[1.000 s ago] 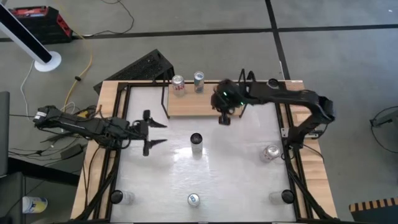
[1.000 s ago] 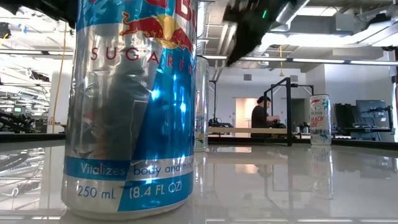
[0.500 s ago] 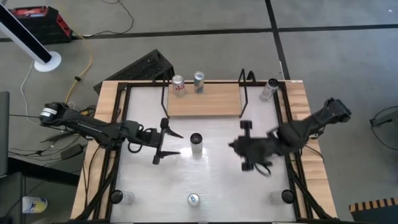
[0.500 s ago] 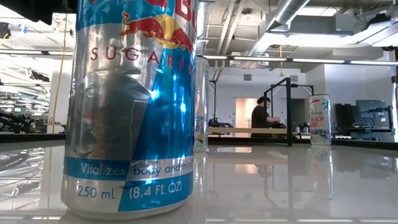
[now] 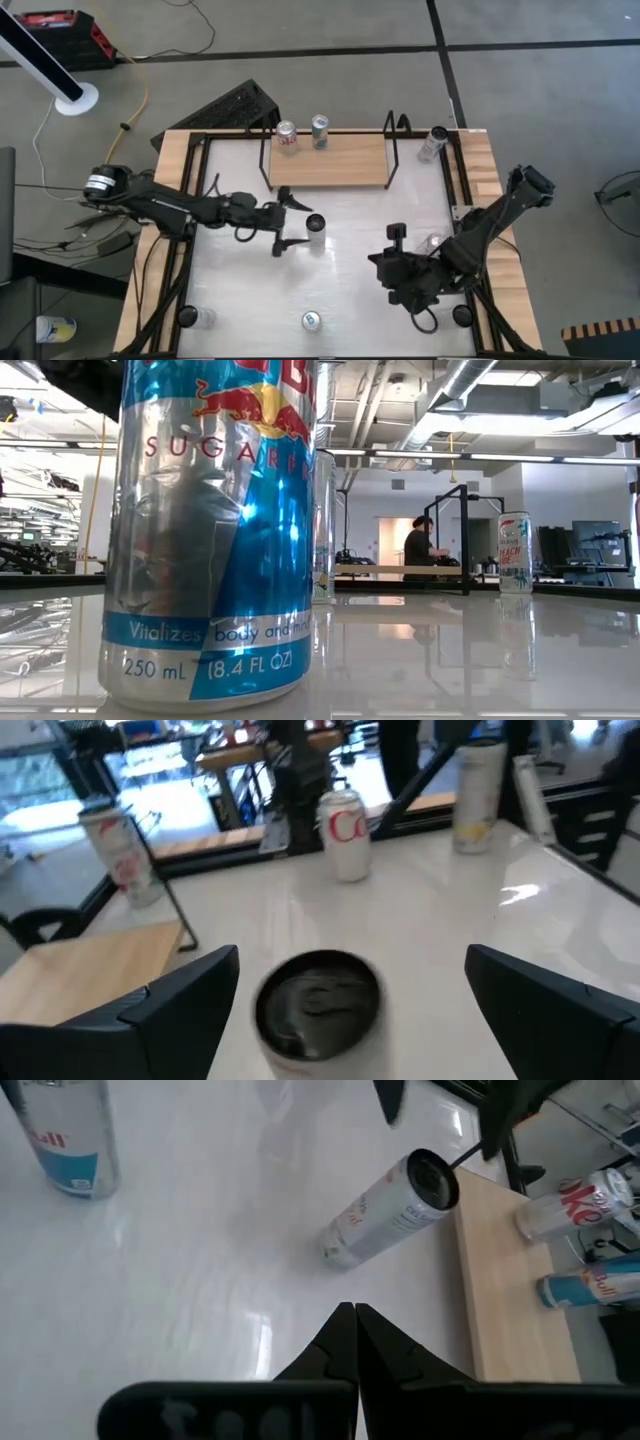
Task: Place canned beverage on shelf
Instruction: Put the top white-yellow soda can on the shelf
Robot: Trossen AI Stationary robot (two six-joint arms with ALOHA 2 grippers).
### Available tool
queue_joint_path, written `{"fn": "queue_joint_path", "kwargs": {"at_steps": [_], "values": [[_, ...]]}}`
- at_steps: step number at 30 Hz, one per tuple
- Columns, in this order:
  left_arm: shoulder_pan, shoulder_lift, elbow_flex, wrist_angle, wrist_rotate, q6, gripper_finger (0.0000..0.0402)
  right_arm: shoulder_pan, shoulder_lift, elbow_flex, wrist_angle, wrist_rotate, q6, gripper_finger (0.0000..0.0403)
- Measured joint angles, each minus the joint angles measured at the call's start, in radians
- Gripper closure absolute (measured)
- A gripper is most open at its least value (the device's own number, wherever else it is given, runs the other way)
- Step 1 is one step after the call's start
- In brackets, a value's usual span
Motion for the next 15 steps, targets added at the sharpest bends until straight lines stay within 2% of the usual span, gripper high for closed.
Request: {"fn": "queue_joint_path", "kwargs": {"at_steps": [4,15], "values": [[0.049,0.071,0.036,-0.002,0.083,-0.044,0.0025,-0.007,0.001,0.000,0.002,-0.005,0.006,0.0382],[0.077,0.237,0.118,-0.002,0.187,-0.069,0.0025,-0.017,0.001,0.001,0.000,-0.011,0.016,0.0382]]}}
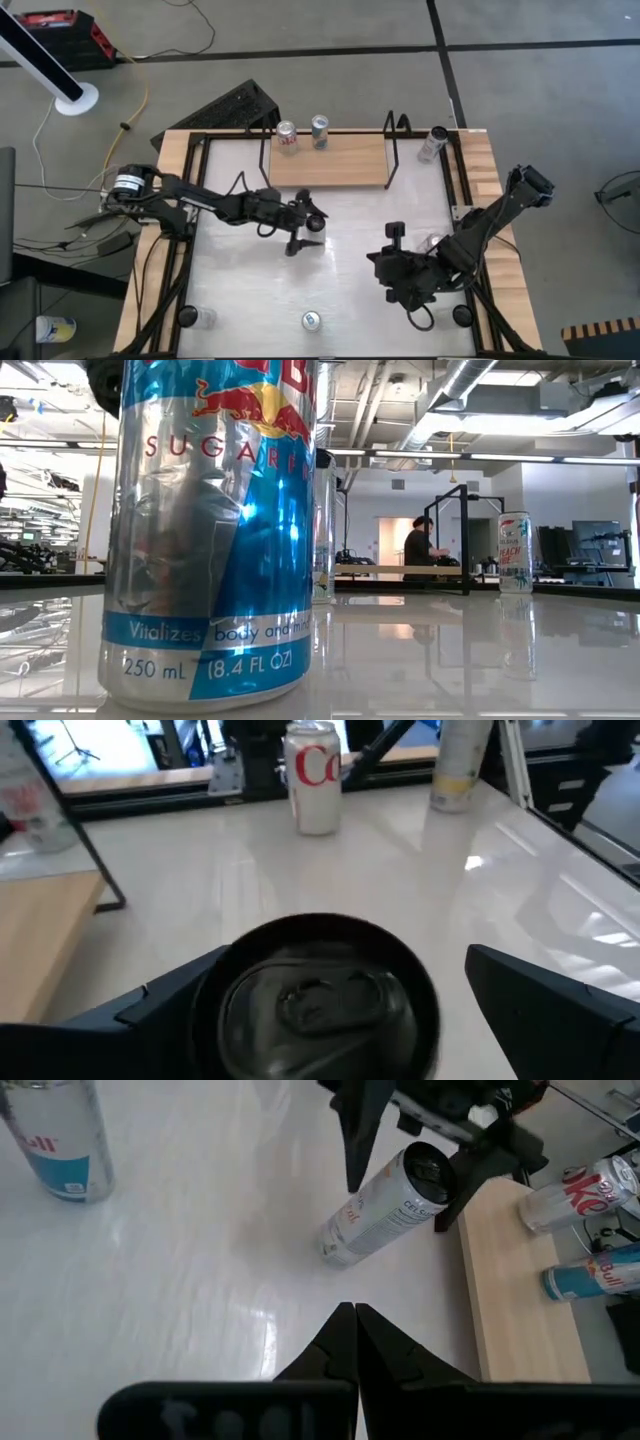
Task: Place canned beverage on shelf
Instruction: Put the top white-yellow soda can on the shelf
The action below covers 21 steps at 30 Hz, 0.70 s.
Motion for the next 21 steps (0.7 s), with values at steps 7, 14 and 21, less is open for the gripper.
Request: {"fn": "queue_joint_path", "kwargs": {"at_steps": [7,14,21], "values": [[0.000,0.015,0.017,-0.003,-0.016,0.002,0.0052,0.000,0.000,0.000,-0.003,0.000,0.004,0.0382],[0.005,0.014,0.017,-0.019,-0.023,-0.023,0.0170,0.000,0.000,0.000,-0.005,0.000,0.003,0.0382],[0.030,0.016,0.188,-0.241,-0.118,-0.014,0.0169,0.000,0.000,0.000,-0.023,0.000,0.003,0.0382]]}}
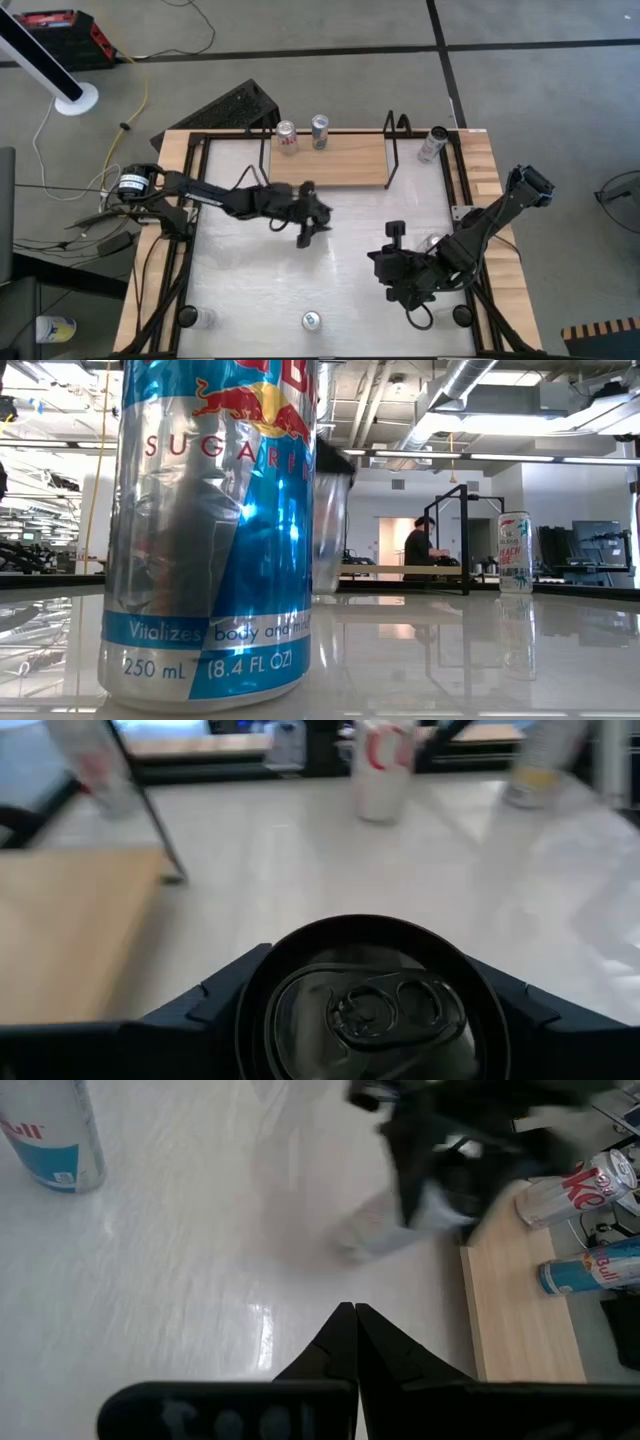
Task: Place canned beverage on shelf
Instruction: Put the top white-yellow soda can on the shelf
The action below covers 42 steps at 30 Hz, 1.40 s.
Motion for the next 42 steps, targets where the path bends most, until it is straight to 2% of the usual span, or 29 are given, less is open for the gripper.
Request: {"fn": "queue_joint_path", "kwargs": {"at_steps": [4,8,13,17,22,25,32,37,39,42], "values": [[0.043,0.009,0.194,-0.144,-0.022,0.092,0.0169,0.000,0.000,0.000,-0.042,0.004,0.001,0.0382],[0.131,0.011,0.315,-0.194,0.011,0.136,0.0169,0.000,0.000,0.000,-0.094,0.007,0.014,0.0382],[0.282,0.017,0.359,-0.176,0.052,0.089,0.0169,0.002,-0.007,0.000,-0.161,0.035,0.016,0.0382],[0.371,0.105,0.362,-0.090,0.130,0.001,0.0169,0.002,-0.023,0.000,-0.184,0.076,0.016,0.0382],[0.390,0.258,0.444,-0.081,0.211,-0.029,0.0169,-0.008,-0.035,0.001,-0.183,0.083,0.018,0.0382],[0.390,0.312,0.484,-0.084,0.224,-0.030,0.0169,-0.007,-0.035,0.001,-0.190,0.082,0.020,0.0382],[0.389,0.356,0.520,-0.068,0.224,-0.024,0.0169,-0.006,-0.035,0.001,-0.204,0.081,0.024,0.0382],[0.387,0.356,0.520,-0.077,0.221,0.042,0.0168,-0.006,-0.035,0.001,-0.203,0.080,0.026,0.0382],[0.385,0.356,0.520,-0.079,0.220,0.043,0.0139,-0.006,-0.035,0.001,-0.203,0.080,0.029,0.0382],[0.385,0.353,0.522,-0.071,0.207,0.043,0.0071,-0.006,-0.035,0.001,-0.202,0.080,0.041,0.0382]]}}
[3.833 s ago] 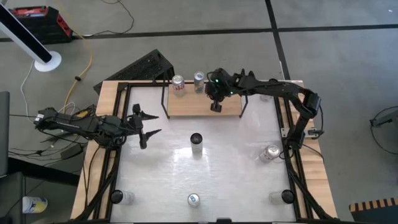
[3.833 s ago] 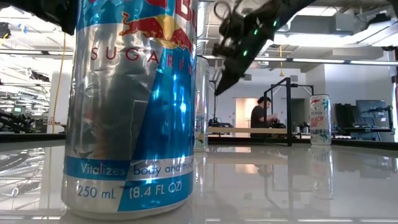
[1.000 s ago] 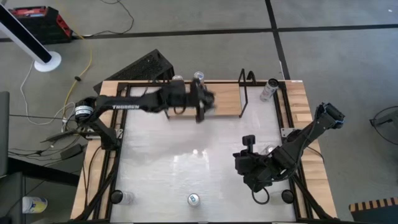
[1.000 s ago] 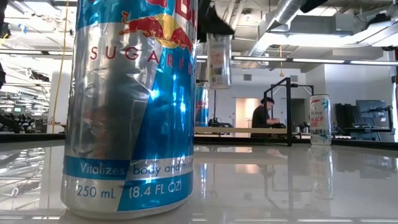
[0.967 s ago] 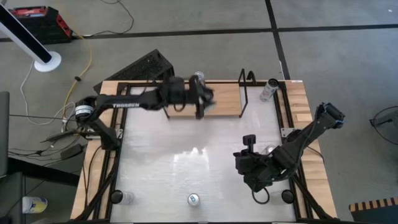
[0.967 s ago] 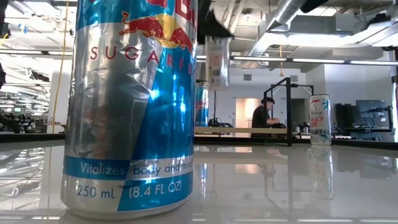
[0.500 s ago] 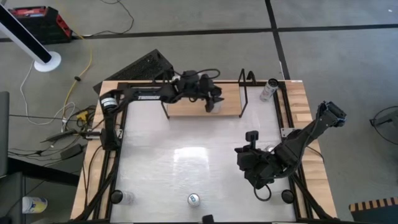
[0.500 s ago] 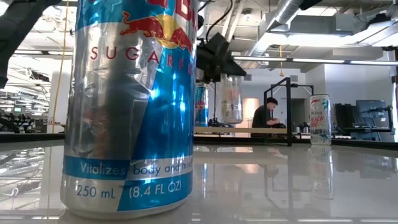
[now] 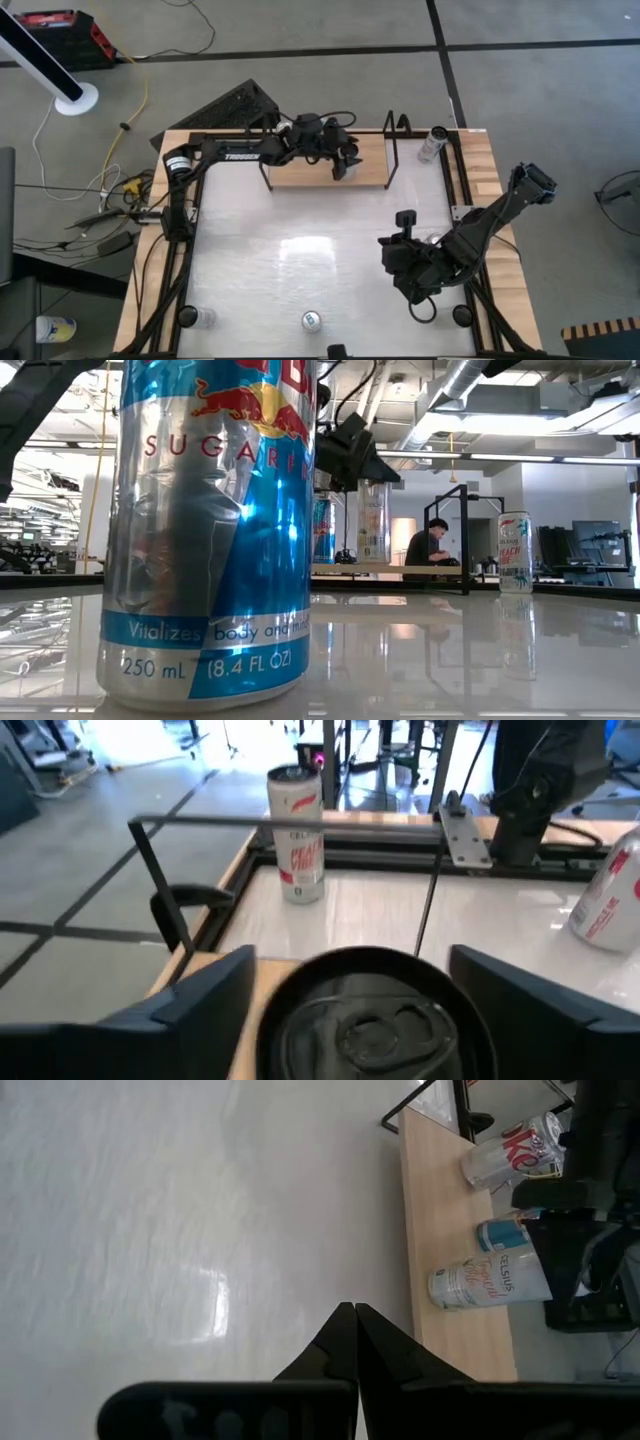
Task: Place canned beverage on shelf
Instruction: Put the top white-yellow soda can on the shelf
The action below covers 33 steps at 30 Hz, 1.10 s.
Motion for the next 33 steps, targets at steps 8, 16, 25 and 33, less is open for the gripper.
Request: {"fn": "queue_joint_path", "kwargs": {"at_steps": [8,16,25,33], "values": [[0.001,-0.026,0.000,-0.007,-0.011,-0.024,0.0007,0.000,0.000,0.000,0.000,-0.002,0.002,0.0382],[0.004,-0.236,-0.001,-0.195,-0.121,-0.010,0.0010,-0.114,0.000,0.000,0.006,-0.057,-0.040,0.0382],[-0.025,-0.598,-0.001,-0.736,-0.311,0.064,0.0009,-0.473,0.001,-0.001,0.229,-0.368,-0.377,0.0382],[-0.144,-0.980,-0.353,-0.779,-0.452,-0.011,0.0009,-0.747,0.001,-0.001,0.356,-0.521,-0.464,0.0382]]}}
